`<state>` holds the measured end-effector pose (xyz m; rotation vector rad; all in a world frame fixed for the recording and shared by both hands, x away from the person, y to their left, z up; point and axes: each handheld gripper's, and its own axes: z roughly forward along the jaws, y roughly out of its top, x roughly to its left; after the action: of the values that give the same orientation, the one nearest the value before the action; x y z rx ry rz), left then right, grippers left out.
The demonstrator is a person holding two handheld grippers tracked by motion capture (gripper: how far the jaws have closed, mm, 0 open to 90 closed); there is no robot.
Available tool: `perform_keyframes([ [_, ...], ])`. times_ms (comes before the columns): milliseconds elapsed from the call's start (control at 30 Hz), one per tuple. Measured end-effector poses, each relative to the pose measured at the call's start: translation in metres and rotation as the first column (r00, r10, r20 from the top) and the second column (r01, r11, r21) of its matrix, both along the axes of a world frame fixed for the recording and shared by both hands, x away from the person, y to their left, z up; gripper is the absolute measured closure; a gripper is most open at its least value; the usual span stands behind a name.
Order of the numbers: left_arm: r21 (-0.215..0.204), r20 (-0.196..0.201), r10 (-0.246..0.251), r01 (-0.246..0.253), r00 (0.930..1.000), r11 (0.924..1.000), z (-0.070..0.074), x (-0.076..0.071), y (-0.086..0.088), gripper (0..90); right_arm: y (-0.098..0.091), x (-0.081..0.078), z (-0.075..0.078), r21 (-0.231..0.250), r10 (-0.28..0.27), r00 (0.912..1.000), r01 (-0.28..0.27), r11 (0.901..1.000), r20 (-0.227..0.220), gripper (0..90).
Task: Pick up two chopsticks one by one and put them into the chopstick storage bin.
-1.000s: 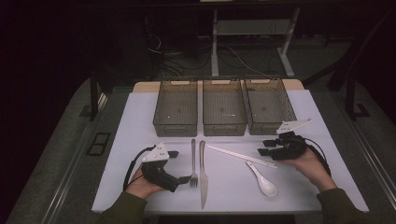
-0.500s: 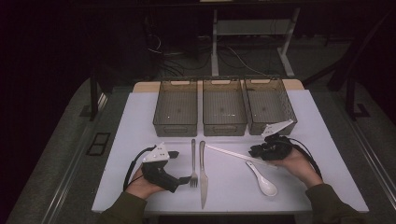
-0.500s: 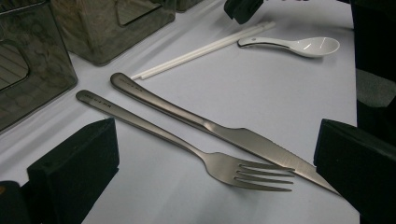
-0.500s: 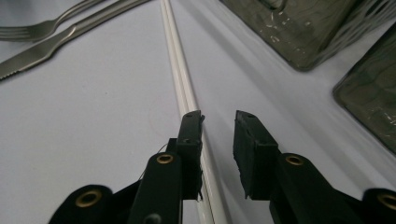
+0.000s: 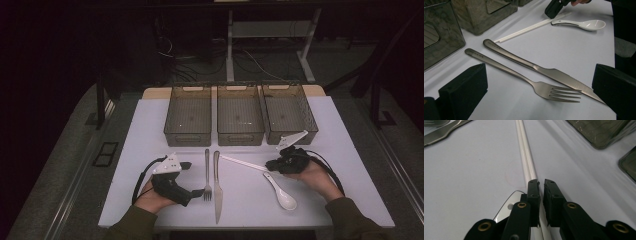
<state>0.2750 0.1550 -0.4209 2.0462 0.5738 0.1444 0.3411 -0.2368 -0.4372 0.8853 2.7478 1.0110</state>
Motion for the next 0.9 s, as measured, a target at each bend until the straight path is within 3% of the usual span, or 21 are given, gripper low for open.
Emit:
perform_keyframes([
  [367, 0.0, -0.001, 0.001, -0.001, 1.0, 1.0, 0.0, 0.0, 0.0, 0.0, -0.003, 0.005, -0.002, 0.005, -0.006, 1.0, 0.006, 1.0, 0.004, 82.6],
  [467, 0.001, 0.003, -0.001, 0.001, 1.0, 1.0, 0.0, 0.0, 0.0, 0.0, -0.002, 0.006, -0.005, -0.007, 0.004, 1.0, -0.004, 1.0, 0.006, 81.2],
  [767, 0.001, 0.001, 0.001, -0.001, 1.0, 1.0, 0.0, 0.0, 0.0, 0.0, -0.01, 0.009, -0.01, 0.038, 0.062, 0.9979, -0.063, 0.9973, 0.02, 82.1],
  [900, 0.003, 0.004, -0.002, 0.002, 1.0, 1.0, 0.0, 0.0, 0.0, 0.0, -0.01, 0.009, -0.01, 0.031, 0.084, 0.9959, -0.085, 0.9959, 0.035, 83.0],
])
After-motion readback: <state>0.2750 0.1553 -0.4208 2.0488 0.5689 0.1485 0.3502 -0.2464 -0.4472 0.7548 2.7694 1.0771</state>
